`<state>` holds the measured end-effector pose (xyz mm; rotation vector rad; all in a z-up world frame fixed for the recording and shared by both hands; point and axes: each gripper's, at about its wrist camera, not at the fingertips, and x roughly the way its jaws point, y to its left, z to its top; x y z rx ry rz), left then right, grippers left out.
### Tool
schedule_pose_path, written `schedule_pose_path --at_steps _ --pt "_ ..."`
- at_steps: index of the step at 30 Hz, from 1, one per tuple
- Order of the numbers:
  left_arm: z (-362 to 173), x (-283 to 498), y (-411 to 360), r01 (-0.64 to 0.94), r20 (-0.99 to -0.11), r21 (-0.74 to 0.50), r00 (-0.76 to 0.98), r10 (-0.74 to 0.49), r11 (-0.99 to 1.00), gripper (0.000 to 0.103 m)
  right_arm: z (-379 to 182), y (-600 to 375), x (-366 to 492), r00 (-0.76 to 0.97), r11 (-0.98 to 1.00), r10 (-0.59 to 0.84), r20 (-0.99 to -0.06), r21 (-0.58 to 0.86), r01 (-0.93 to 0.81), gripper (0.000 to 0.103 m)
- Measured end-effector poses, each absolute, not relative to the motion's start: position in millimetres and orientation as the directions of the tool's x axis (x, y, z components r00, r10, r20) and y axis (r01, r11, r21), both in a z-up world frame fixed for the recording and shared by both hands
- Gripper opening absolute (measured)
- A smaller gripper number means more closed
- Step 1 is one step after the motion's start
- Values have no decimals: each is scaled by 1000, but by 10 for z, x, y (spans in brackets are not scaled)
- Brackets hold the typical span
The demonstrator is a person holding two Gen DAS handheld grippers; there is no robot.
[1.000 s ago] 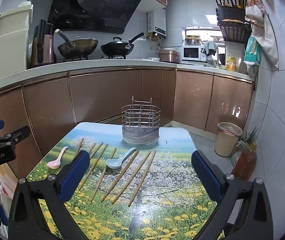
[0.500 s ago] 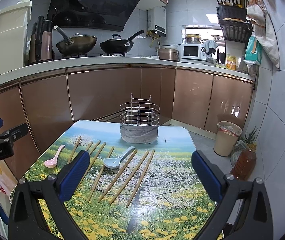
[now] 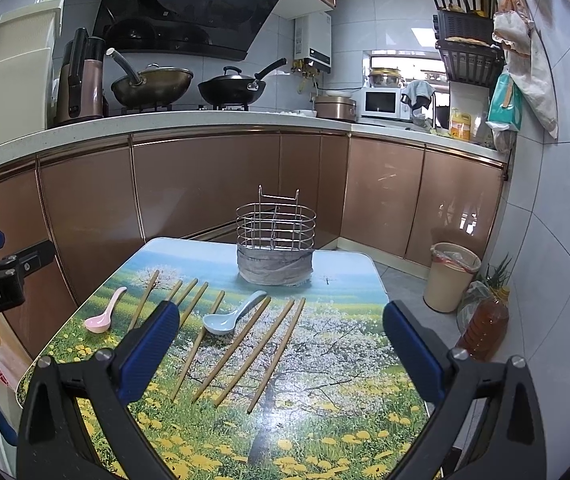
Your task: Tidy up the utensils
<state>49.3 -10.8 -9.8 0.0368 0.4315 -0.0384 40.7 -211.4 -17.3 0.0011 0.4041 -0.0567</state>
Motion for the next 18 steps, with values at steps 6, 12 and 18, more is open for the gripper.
schedule_pose_path --at_steps 6,12,18 --pt "-57 494 -100 43 -417 18 908 -32 999 103 -156 -2136 383 918 998 -65 -392 -12 66 102" --pt "-1 482 -103 44 -406 15 913 -34 999 103 -111 -2128 361 918 998 -68 -391 -18 67 102" --pt "94 464 -74 37 -387 -4 921 -36 999 103 -73 -2129 337 918 997 -77 -389 -26 72 102"
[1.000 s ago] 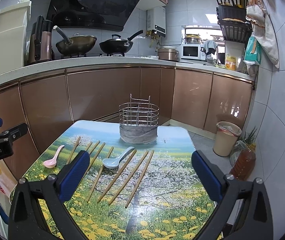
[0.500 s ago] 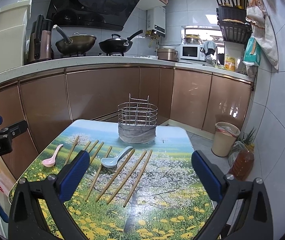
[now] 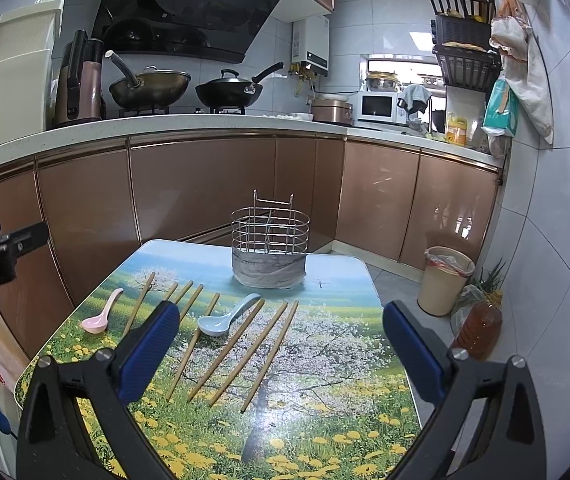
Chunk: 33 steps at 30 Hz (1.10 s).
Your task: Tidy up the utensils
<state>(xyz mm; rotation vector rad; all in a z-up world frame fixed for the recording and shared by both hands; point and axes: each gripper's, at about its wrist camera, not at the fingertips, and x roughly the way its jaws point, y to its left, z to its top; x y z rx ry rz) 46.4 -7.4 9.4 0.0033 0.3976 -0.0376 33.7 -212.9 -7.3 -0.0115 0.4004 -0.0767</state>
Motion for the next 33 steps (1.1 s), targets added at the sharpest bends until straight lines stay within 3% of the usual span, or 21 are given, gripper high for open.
schedule_pose_path --at_steps 19,33 --pt "354 443 84 -2 -359 -84 933 -28 996 103 55 -2316 209 927 990 -132 -352 -9 137 102" --pt "280 411 -59 27 -363 -3 931 -27 1000 103 34 -2363 200 928 990 -131 -348 -1 139 102"
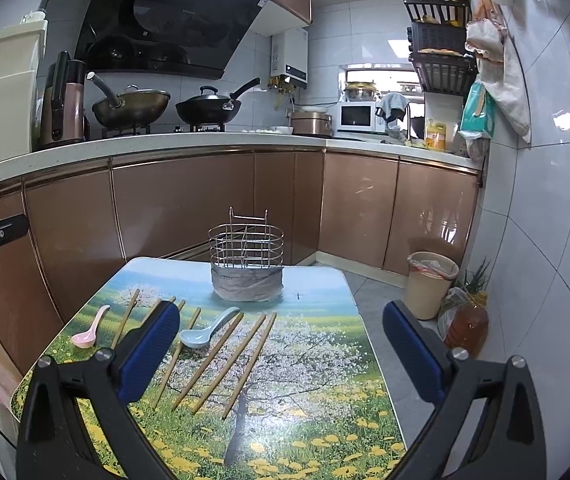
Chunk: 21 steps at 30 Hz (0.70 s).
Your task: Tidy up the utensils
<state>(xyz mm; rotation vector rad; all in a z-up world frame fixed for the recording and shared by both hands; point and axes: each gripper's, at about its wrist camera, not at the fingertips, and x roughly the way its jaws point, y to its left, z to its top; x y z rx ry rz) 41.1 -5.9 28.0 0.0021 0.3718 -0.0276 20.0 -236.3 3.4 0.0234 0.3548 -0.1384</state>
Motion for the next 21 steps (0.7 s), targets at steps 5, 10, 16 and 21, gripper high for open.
schedule_pose_path --at_steps 5,10,16,21 --pt "259 404 -117 32 -358 24 933 -21 999 103 22 -2372 203 929 990 -133 -346 -6 140 102" --pt "200 409 -197 55 -377 39 926 -36 998 103 -5 -2373 223 926 990 -137 -351 -5 144 102" --pt "92 490 -222 80 -416 31 908 -60 996 103 -55 -2364 299 921 991 -123 -369 7 135 102" --pt "27 587 -177 73 -436 17 898 -58 997 103 -57 -2340 350 928 989 -136 -346 6 147 102"
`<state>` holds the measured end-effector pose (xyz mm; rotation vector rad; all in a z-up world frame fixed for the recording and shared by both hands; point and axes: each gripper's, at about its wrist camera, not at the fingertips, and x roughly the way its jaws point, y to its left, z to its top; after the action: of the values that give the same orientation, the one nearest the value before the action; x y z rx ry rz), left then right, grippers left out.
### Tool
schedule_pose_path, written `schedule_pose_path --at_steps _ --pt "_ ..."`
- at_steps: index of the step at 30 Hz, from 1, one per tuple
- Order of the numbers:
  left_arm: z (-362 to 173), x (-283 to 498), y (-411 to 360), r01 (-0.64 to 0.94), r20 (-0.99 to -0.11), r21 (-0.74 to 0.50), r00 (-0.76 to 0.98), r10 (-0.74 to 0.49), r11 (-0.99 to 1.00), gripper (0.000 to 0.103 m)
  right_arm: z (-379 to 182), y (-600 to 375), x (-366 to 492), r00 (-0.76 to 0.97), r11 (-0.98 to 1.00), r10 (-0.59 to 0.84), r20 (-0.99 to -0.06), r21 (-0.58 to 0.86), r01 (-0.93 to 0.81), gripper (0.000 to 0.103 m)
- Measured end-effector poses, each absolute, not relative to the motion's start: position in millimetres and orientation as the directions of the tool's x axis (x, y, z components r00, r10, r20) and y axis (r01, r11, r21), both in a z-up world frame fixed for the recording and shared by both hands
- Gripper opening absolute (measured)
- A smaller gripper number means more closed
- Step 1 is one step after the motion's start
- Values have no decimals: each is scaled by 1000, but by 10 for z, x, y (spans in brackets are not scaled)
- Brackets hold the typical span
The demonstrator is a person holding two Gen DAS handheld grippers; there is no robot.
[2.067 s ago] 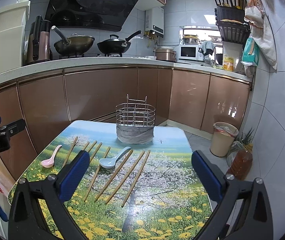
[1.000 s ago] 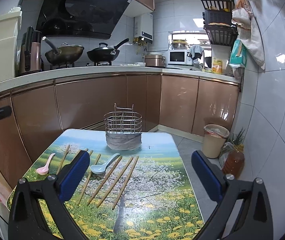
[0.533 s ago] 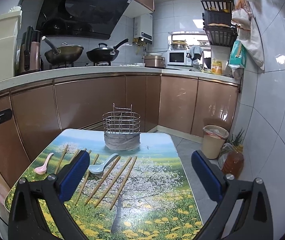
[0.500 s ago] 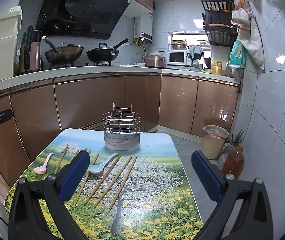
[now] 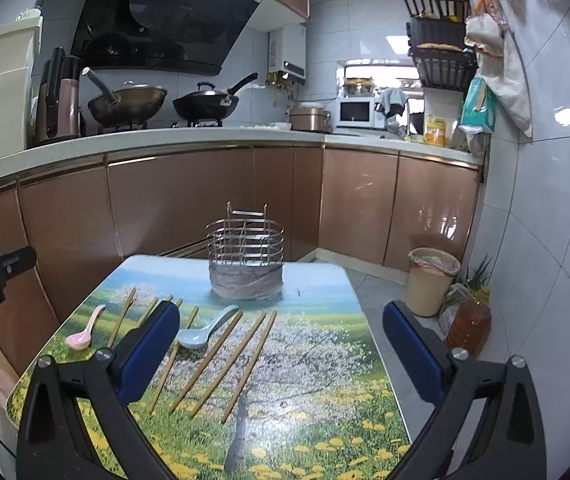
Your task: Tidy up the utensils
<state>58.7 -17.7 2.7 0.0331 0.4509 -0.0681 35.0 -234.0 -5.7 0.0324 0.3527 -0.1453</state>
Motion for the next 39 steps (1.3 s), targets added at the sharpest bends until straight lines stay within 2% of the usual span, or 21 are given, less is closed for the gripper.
schedule_pose_path --at_steps 8,16,22,27,33,39 --pt "-109 807 -157 68 -476 15 878 -53 998 103 -160 -2317 560 915 990 -130 -383 -2 139 102" --pt "-187 977 -173 45 -473 42 881 -19 998 103 -248 -2359 780 904 994 -101 -416 2 112 102" --pt "-205 1226 8 48 -536 52 844 -13 997 103 -264 -2446 928 892 994 -102 -440 -14 106 102" --pt "-98 1434 309 -5 -551 45 834 29 999 103 -216 -2540 1088 879 990 -137 -456 -40 133 102" --pt "-11 1716 441 2 -599 5 801 1 1000 102 -183 -2648 1305 869 991 -126 -479 -18 133 102" --pt "-136 1994 194 98 -669 -27 738 -91 995 90 -257 -2706 1507 842 993 -89 -532 13 114 101"
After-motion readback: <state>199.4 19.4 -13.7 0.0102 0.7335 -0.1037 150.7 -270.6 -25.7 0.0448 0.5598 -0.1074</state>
